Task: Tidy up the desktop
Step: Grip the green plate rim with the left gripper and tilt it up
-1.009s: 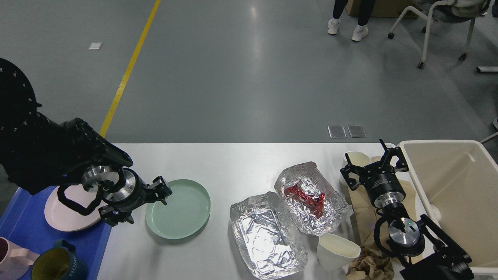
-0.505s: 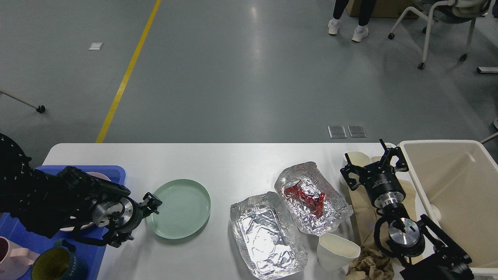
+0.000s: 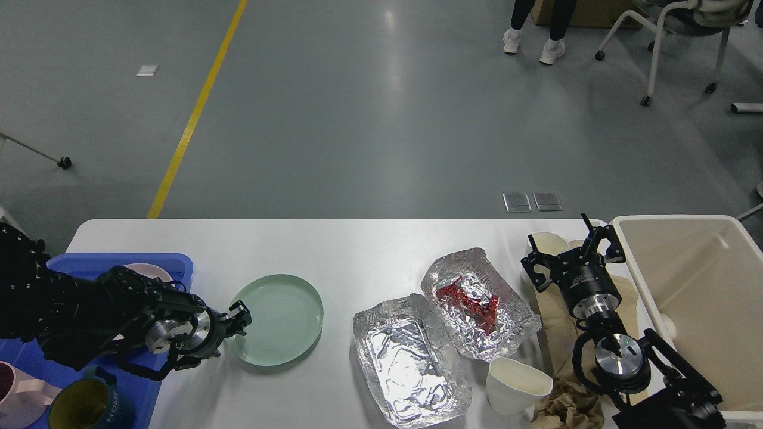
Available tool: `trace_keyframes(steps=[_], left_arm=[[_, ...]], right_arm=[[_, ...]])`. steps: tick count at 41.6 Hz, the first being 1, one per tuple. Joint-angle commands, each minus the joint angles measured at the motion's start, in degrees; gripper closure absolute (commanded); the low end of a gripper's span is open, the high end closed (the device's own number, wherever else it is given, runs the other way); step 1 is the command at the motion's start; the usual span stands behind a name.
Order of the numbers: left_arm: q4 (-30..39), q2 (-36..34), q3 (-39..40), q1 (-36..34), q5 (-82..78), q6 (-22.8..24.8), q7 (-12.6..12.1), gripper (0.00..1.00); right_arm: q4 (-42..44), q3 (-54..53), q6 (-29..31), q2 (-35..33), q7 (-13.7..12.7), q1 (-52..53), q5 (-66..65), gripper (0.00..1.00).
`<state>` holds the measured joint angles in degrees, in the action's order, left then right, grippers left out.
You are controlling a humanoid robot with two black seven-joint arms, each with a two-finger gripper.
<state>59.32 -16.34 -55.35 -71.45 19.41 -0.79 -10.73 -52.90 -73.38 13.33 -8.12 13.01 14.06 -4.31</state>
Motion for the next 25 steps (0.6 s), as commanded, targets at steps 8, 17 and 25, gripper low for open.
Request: trace_keyframes(steps=[8,17,25], left_arm=[[-0.70,-0.09,0.77,0.08,-0.25,3.77,-0.25,0.72],[-2.02,-0.01,0.77,0.87,-0.33,4.13,-0.78,0.75],[-2.28,-0.09,0.77,1.05,-0.33,4.22,-0.87,0.86]], right_arm=[[-0.01,-0.01,-0.06,-0.06,0.00,0.00,0.00,0.00],[-0.01,0.08,0.03,0.03,0.00,0.00,0.00,0.00],[-0.01,-0.01,0.03,0.03,0.00,0.00,0.00,0.00]])
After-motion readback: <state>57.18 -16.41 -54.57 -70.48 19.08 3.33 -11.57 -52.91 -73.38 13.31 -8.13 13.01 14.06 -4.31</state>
